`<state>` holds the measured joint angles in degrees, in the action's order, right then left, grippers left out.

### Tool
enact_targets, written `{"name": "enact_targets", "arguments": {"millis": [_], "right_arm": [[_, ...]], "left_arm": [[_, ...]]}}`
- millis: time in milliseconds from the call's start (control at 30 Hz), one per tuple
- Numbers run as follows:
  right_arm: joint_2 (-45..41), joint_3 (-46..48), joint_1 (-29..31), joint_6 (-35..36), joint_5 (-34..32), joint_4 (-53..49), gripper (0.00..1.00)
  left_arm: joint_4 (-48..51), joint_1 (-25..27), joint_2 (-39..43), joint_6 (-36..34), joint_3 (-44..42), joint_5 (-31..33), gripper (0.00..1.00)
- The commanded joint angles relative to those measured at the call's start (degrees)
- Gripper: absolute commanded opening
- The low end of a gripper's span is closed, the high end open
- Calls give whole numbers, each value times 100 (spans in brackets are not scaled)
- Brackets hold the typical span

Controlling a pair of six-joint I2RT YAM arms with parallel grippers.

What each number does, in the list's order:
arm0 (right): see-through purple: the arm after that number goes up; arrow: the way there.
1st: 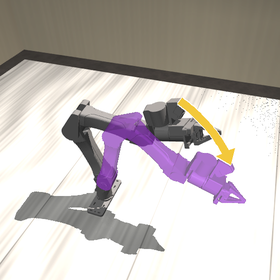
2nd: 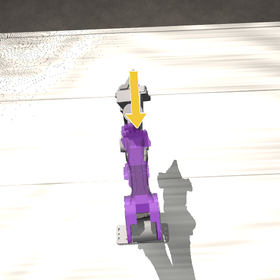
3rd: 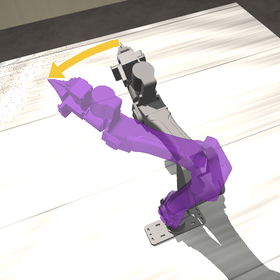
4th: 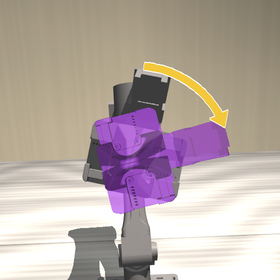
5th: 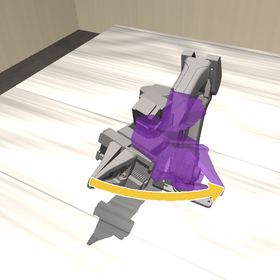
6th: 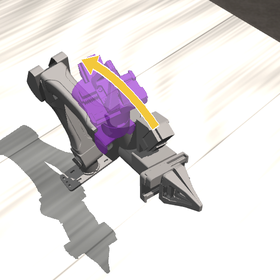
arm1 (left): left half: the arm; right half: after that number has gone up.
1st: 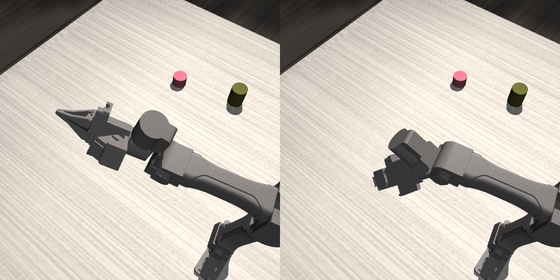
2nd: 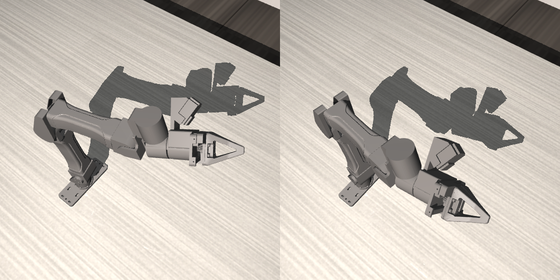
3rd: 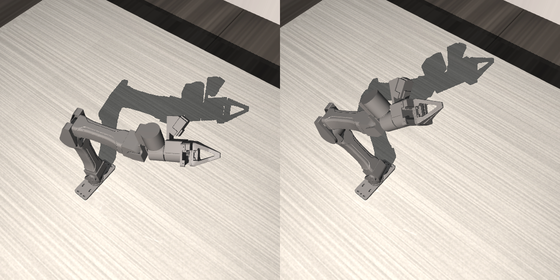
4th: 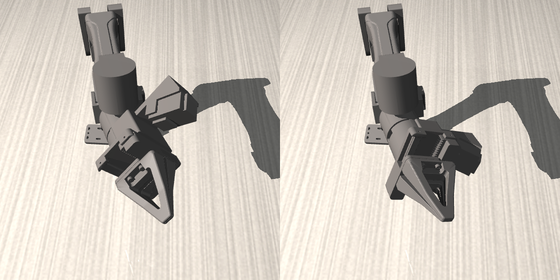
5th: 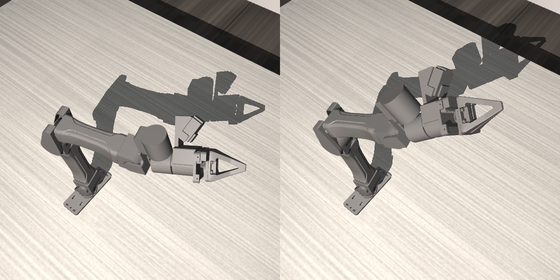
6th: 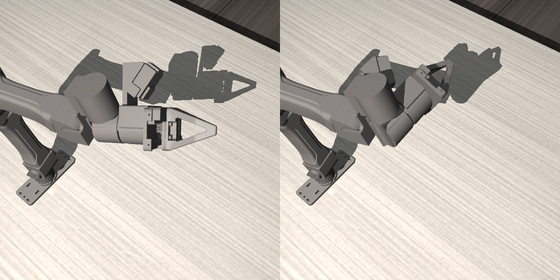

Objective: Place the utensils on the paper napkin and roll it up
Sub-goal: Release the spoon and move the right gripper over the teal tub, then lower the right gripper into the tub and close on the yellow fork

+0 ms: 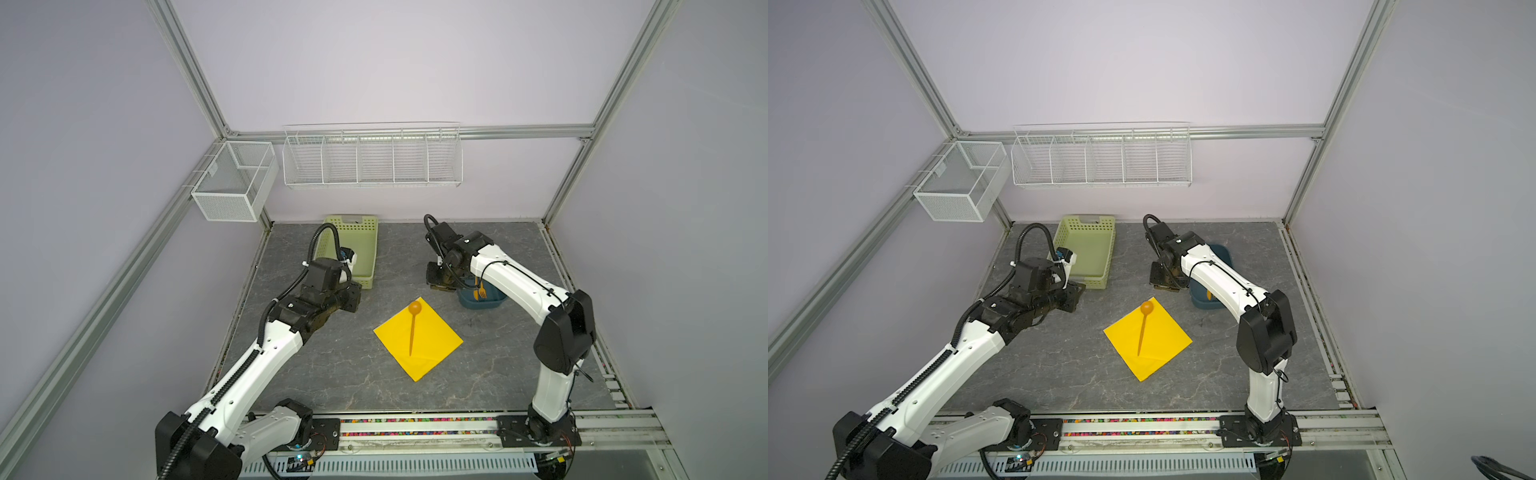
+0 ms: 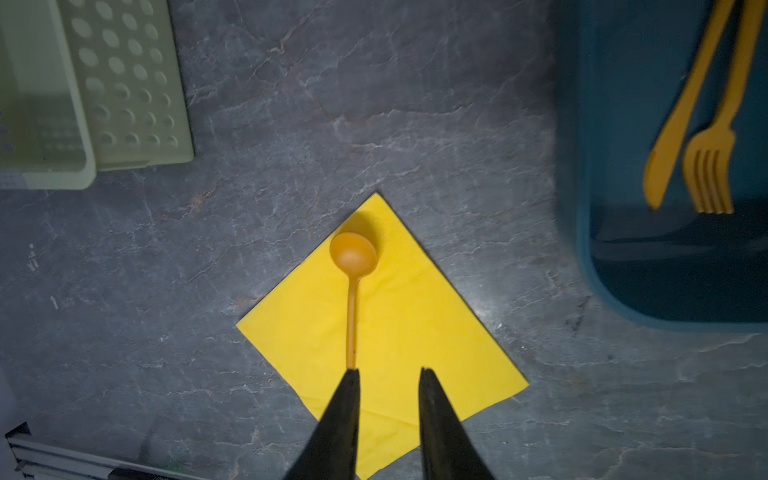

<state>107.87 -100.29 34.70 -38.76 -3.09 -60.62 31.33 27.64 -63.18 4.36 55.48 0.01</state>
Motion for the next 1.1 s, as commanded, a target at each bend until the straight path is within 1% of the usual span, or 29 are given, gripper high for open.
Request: {"name": "enact_targets", "arguments": {"millis": [0,300,600,833,1067], "right_arm": [[-165,-174,-395,577,-99,-473,28],[90,-237,-1650,1353,182,-514,26],[807,-193,-2494,1787,392,-230,23],[1456,-408,-2700,1966,466,-12,20],[2030,-761,-2731,2157,431,33,18]], "left_arm": [[-101,-26,-10,-68,-27,48,31],[-136,-29,-28,-185,-55,228,32],[-127,-22,-54,-323,-75,331,33],[-136,-27,-63,-383,-99,399,33],[-140,-30,-41,-401,-105,408,33]]}}
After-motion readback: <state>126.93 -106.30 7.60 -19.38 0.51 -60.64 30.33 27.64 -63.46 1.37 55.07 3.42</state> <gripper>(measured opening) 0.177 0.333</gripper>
